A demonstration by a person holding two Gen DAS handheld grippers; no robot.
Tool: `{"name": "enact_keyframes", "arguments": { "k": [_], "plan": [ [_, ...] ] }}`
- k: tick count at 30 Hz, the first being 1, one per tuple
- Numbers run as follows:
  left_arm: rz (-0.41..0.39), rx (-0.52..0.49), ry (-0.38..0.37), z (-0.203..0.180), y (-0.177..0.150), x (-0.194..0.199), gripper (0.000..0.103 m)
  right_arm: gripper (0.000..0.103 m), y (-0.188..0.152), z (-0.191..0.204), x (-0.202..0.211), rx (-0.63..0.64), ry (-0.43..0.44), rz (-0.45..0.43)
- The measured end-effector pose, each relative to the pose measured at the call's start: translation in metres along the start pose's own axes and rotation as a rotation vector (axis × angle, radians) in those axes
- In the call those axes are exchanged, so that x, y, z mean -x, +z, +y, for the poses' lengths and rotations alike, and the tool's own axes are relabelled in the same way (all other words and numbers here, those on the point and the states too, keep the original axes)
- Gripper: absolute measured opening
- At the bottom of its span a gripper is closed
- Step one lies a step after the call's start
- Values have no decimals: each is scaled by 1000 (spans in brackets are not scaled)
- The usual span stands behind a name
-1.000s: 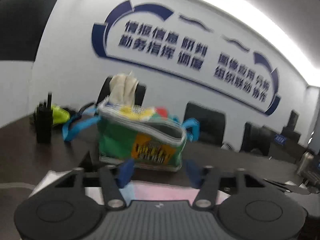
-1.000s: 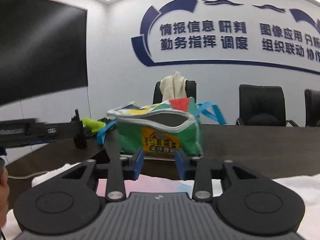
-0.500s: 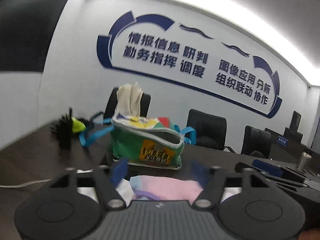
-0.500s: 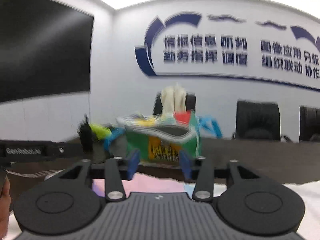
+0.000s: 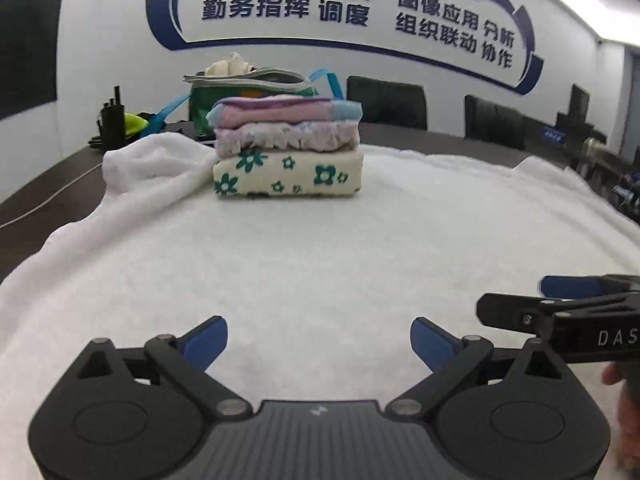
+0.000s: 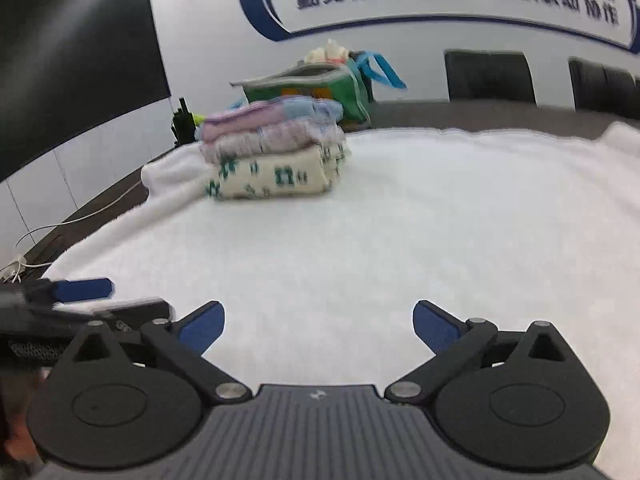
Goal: Fold clothes
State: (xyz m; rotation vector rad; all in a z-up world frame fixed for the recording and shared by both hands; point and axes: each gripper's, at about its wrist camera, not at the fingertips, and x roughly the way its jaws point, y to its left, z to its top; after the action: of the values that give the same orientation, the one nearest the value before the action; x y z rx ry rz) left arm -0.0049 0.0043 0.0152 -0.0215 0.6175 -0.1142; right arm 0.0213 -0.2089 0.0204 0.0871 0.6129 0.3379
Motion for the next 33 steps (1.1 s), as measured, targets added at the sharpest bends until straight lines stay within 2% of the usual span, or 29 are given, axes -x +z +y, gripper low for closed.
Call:
{"name": "enact_keyframes", "arguments": {
  "k": [3,6,10,13,33],
  "plan": [
    [23,19,17,1,-2,-4,99,102,-11,2,2,21,-48,13],
    [79,26,85,3,-4,-9,99,103,-11,4,-7,45,-79,52],
    [88,0,112,2,-8,-6,102,102,-13,11,-21,95,-128,104],
    [88,5,116,3,-9,-8,103,103,-17,19,-18,131,-163,97],
    [81,3,93,6,-9,-9,103,103,-21,14,-12,114,-136,94]
  ]
}}
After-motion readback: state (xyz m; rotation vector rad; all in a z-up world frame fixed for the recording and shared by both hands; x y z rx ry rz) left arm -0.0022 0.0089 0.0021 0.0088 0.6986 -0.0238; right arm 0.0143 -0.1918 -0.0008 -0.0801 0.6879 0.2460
